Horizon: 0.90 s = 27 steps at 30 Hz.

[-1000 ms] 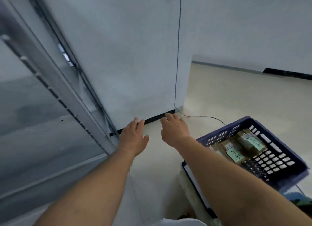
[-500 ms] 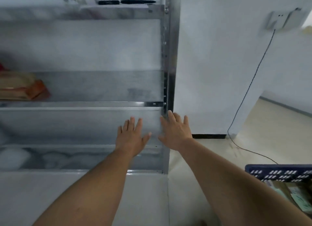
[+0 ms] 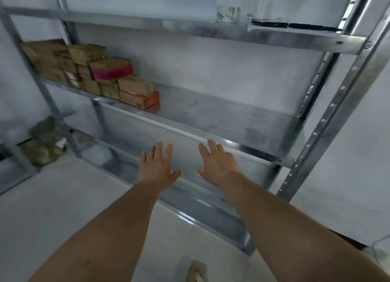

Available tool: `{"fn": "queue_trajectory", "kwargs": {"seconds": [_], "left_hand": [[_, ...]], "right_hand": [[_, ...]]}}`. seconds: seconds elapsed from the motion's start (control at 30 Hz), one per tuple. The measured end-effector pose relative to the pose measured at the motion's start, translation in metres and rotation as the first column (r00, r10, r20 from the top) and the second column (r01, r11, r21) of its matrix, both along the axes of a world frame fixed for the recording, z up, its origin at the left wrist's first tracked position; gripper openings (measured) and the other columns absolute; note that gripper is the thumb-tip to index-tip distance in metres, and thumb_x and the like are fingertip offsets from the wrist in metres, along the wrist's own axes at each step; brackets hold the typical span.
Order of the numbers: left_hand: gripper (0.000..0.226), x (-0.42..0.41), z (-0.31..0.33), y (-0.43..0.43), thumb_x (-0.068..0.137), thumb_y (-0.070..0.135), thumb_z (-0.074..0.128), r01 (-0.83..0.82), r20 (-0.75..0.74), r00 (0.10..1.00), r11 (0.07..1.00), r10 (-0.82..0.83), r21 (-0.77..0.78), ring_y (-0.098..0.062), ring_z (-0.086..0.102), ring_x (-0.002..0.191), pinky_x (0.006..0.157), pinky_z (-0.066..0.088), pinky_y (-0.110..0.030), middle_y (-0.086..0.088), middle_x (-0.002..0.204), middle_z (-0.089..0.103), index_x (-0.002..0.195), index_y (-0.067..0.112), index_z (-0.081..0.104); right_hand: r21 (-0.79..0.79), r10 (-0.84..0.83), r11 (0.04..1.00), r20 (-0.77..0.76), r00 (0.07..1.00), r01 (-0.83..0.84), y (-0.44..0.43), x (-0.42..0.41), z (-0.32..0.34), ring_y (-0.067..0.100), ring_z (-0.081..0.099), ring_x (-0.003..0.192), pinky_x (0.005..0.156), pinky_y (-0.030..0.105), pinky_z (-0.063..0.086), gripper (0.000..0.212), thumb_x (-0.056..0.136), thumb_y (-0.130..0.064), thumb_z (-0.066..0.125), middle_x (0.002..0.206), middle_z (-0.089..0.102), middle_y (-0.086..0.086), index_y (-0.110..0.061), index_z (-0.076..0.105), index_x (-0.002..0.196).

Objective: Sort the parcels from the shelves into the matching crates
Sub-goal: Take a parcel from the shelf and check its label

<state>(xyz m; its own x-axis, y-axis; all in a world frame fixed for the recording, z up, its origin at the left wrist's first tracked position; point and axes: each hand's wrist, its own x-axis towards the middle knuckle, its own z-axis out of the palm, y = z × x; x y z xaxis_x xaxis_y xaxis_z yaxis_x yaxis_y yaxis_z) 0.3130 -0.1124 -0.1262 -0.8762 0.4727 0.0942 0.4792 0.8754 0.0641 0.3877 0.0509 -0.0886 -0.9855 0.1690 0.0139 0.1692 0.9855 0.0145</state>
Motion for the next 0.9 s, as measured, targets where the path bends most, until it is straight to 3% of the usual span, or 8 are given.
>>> {"fn": "queue_trajectory", "kwargs": {"seconds": [0.37,0.6,0.9], "left_hand": [[0.085,-0.144,0.010,-0.026,0.091,0.062,0.039,-0.170,0.029,0.985,0.985,0.171,-0.043,-0.026,-0.002,0.148,0.119,0.006,-0.044,-0.006,0.161,-0.008,0.152,0.026,-0.007],[0.082,-0.232,0.022,0.005,0.092,0.059,0.038,-0.159,-0.018,0.987,0.987,0.158,-0.029,-0.025,0.003,0.148,0.120,0.009,-0.044,-0.007,0.161,-0.001,0.153,0.023,-0.003],[0.079,-0.298,0.021,-0.003,0.093,0.059,0.038,-0.179,-0.017,0.984,0.984,0.179,-0.001,-0.025,0.009,0.147,0.119,0.014,-0.043,-0.008,0.161,0.004,0.153,0.023,0.000]], "right_hand": [[-0.059,0.167,0.984,-0.036,0.985,-0.168,-0.015,-0.177,0.002,0.029,0.037,0.127,0.090,0.041,0.043,0.054,0.098,-0.042,0.042,0.146,0.028,0.011,-0.015,0.029,0.142],[-0.068,0.162,0.983,-0.087,0.983,-0.168,0.011,-0.271,0.014,0.029,0.041,0.123,0.090,0.041,0.043,0.049,0.097,-0.042,0.044,0.135,0.039,0.012,-0.010,0.041,0.134],[-0.070,0.141,0.987,-0.067,0.988,-0.146,0.015,-0.336,0.016,0.029,0.041,0.122,0.088,0.041,0.044,0.049,0.098,-0.044,0.041,0.133,0.041,0.013,-0.009,0.043,0.132]]}}
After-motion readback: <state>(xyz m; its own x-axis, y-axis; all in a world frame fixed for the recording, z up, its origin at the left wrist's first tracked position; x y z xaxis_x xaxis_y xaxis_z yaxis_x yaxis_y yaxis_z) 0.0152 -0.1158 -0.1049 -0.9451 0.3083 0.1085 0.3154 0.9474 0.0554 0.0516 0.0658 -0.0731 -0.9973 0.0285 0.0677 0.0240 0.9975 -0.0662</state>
